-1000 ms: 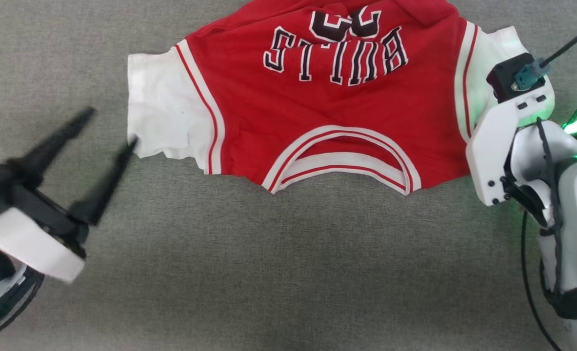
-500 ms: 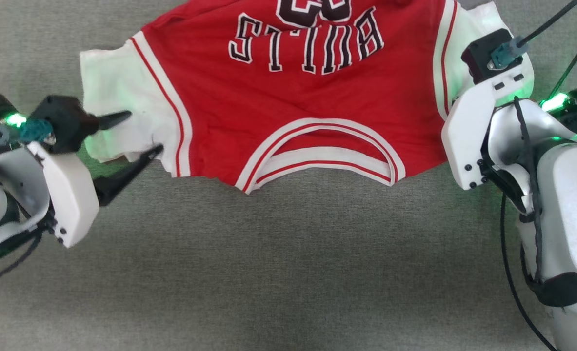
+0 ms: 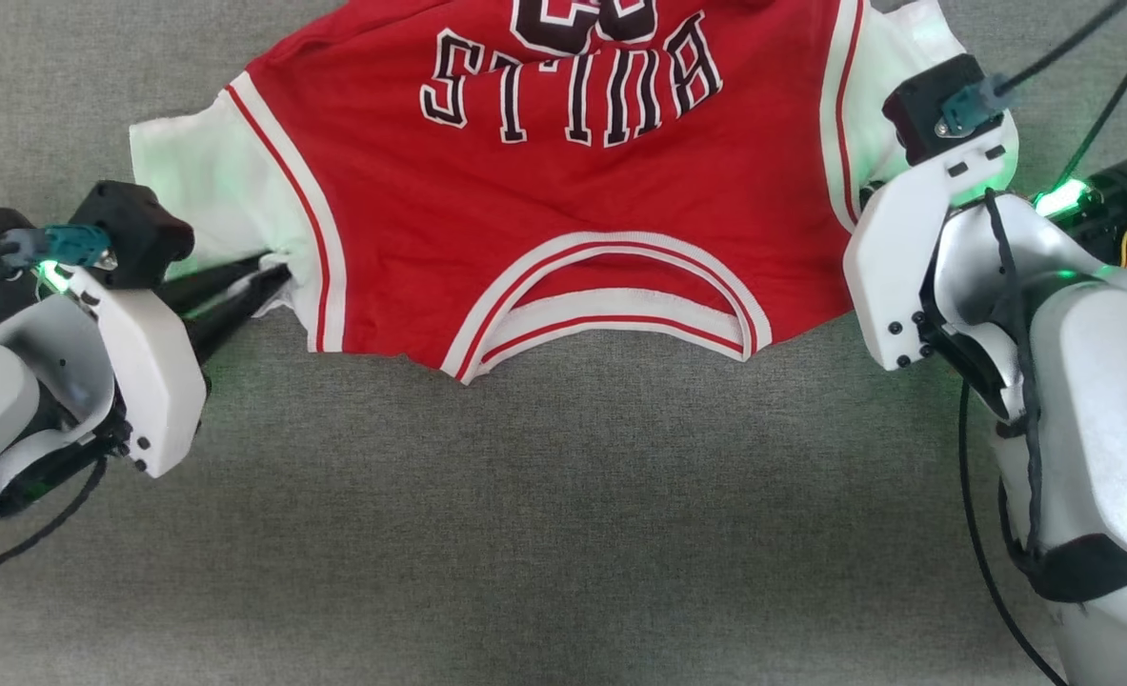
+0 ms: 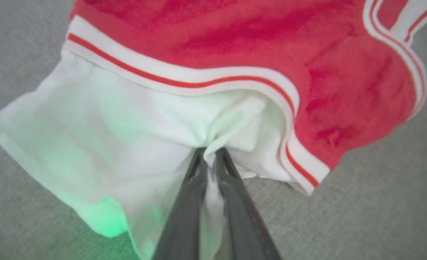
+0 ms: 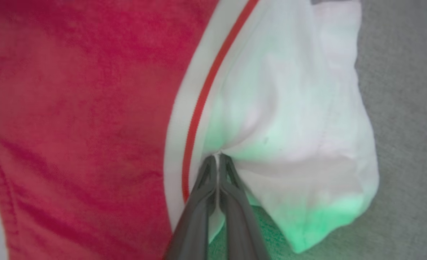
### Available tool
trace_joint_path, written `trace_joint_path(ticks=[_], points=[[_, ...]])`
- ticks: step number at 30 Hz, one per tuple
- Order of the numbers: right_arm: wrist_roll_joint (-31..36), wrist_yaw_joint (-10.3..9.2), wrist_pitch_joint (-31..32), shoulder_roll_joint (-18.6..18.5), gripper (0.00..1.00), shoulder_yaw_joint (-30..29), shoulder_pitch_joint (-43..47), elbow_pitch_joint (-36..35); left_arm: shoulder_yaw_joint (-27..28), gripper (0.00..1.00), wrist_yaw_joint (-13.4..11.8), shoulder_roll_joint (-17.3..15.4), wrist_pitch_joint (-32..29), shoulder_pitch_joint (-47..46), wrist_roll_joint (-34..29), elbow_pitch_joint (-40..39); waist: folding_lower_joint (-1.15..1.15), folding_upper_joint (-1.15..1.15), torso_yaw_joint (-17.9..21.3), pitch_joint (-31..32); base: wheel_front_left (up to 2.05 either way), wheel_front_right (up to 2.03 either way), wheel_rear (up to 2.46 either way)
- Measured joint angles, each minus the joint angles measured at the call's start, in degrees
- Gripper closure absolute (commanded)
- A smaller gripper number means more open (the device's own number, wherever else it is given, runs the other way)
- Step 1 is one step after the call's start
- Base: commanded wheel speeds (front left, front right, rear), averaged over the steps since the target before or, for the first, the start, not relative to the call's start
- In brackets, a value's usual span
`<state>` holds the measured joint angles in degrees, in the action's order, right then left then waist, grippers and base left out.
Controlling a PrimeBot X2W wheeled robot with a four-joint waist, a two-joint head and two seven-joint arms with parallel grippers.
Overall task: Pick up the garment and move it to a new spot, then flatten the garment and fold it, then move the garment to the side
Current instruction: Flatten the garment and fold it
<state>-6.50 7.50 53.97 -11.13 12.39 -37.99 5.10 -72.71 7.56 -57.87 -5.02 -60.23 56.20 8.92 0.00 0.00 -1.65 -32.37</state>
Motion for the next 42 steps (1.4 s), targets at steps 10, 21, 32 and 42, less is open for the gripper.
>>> trace_joint_path(ticks=[10,21,32,42], points=[[-2.8,0.01,-8.8,2.5,1.0,-9.0,5.3,-9.9,0.4,1.0,0.0,-2.0,19.6,-0.8,17.3,-1.0,0.0,0.0,-0.2,4.7,0.0,0.0,0.0],[-4.1,0.01,-11.4,6.5,1.0,-16.6,0.2,-16.1,14.3,1.0,0.0,-0.6,20.0,0.7,25.5,-2.5,0.0,0.0,-0.9,3.6,0.0,0.0,0.0],[-3.0,0.09,-31.2,8.4,1.0,-21.5,-38.6,9.5,24.6,1.0,0.0,4.9,17.4,-25.2,32.1,17.3,0.0,0.0,1.3,-2.3,0.0,0.0,0.0],[2.6,0.16,-48.1,8.5,1.0,-25.5,-60.8,32.0,28.0,1.0,0.0,9.9,18.3,-40.9,30.1,25.3,0.0,0.0,2.6,-3.0,0.0,0.0,0.0]])
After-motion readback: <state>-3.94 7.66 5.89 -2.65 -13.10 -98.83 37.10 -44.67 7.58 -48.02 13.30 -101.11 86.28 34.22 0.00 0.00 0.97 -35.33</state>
